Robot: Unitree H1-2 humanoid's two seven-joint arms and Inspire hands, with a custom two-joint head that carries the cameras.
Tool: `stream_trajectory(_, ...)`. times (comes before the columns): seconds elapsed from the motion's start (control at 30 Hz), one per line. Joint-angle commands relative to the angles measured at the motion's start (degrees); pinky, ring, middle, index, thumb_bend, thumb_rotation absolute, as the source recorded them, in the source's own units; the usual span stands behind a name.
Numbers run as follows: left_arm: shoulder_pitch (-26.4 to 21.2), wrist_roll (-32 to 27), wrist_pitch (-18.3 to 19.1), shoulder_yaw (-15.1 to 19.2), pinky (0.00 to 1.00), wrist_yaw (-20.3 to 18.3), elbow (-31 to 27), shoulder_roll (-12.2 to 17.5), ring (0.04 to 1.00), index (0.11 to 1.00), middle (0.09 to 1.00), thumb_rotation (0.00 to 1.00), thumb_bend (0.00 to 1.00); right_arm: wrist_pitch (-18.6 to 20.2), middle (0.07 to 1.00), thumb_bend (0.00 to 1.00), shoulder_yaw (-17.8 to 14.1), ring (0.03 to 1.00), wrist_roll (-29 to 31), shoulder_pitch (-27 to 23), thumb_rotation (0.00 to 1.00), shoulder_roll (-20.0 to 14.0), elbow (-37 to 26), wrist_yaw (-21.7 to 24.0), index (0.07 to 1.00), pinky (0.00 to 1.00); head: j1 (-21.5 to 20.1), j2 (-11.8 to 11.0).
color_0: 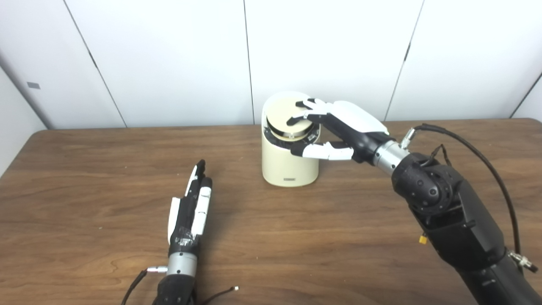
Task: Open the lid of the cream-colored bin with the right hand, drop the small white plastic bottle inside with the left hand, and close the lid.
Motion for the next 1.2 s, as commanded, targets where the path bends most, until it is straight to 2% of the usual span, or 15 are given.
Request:
stream_trajectory(0.0,0.8,0.4,0.9,-0.8,1.0,0.1,0.9,-1.0,1.0,1.0,1.0,0.97,0.55,-1.3,0.959,0.63,-0.3,1.0,-0.2,-1.7,1.0,-0.7,-0.7,-0.2,0.772,1.0,-0.1,0.1)
stream_trajectory(0.13,0.7,0.0,0.7,-0.7,1.0,0.0,1.0,-1.1,1.0,1.0,1.0,0.96,0.53,-1.8,0.961,0.63,-0.2,1.0,0.0,-1.4,1.0,-0.8,0.0,-0.3,0.766,1.0,0.1,0.2)
stream_trajectory(0.57,0.7,1.0,0.5,-1.0,1.0,0.0,0.6,-1.2,1.0,1.0,1.0,0.96,0.58,-1.3,0.977,0.63,0.0,1.0,0.4,-0.2,1.0,-0.8,0.8,0.2,0.775,1.0,0.3,0.2)
stream_trajectory(1.17,0.9,1.9,0.5,-1.5,1.0,-0.1,-0.3,-0.8,1.0,1.0,1.0,0.97,0.59,-1.4,0.974,0.64,1.8,1.0,-1.2,0.7,1.0,-0.6,2.0,0.3,0.778,1.0,0.4,0.5)
